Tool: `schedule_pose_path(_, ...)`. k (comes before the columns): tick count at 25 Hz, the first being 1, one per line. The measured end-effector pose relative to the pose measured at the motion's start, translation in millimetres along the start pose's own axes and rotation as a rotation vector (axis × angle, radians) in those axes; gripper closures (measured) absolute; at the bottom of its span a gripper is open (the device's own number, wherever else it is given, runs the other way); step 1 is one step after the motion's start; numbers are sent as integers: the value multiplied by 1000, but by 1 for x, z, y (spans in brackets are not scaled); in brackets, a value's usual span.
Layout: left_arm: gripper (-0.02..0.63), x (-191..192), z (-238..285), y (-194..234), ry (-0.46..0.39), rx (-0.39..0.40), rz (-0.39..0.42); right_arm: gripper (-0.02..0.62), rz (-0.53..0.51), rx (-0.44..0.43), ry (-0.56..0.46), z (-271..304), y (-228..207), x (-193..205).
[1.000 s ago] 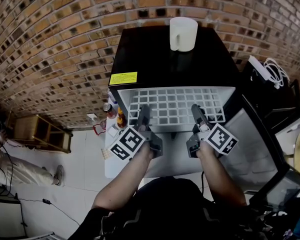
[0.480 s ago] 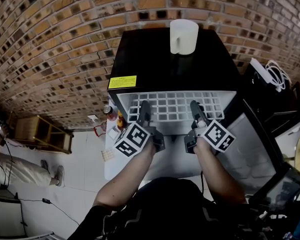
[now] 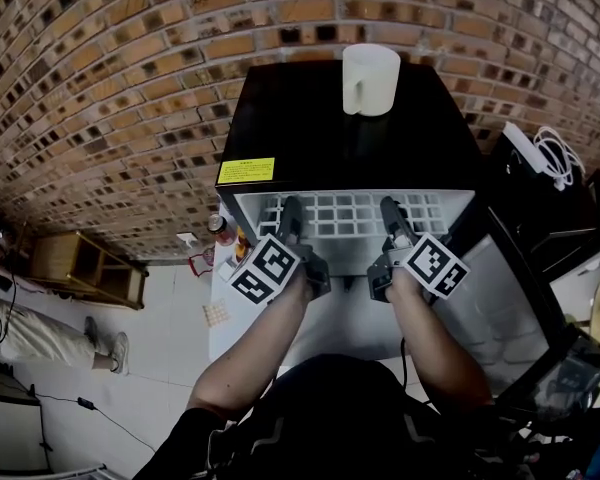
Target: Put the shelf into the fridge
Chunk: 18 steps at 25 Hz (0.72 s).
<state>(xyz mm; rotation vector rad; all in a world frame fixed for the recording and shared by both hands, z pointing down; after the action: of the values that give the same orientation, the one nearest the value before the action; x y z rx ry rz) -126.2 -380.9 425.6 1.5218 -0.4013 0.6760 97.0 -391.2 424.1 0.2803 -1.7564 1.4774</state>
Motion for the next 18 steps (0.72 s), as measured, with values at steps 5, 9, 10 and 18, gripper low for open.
schedule_pose_path(5, 480, -2, 6, 1, -16, -11, -1, 445, -5, 4, -5, 6, -2, -2)
schedule_pose_path(9, 483, -3, 12, 2, -15, -27, -22, 445, -2, 8, -5, 12, -4, -3)
schedule_pose_path(10, 483, -3, 13, 2, -15, -30, -26, 445, -1, 9, -6, 13, -4, -4)
schedule_pose_path(18, 480, -1, 21, 0, -57, -49, -49, 443, 0, 7, -18, 17, -3, -5)
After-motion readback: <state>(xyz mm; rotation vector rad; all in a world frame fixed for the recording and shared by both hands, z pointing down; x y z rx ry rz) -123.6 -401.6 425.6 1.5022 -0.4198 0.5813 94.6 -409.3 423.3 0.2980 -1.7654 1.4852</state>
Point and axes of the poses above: the fingertips, and each gripper's own axes: z forward along the fingers, y to its left, x out of its underside, the point moved 1 cm from there along -z, backward along the fingers, and after that the axes turned 2 degrees about -z, right-handed, at the moved point
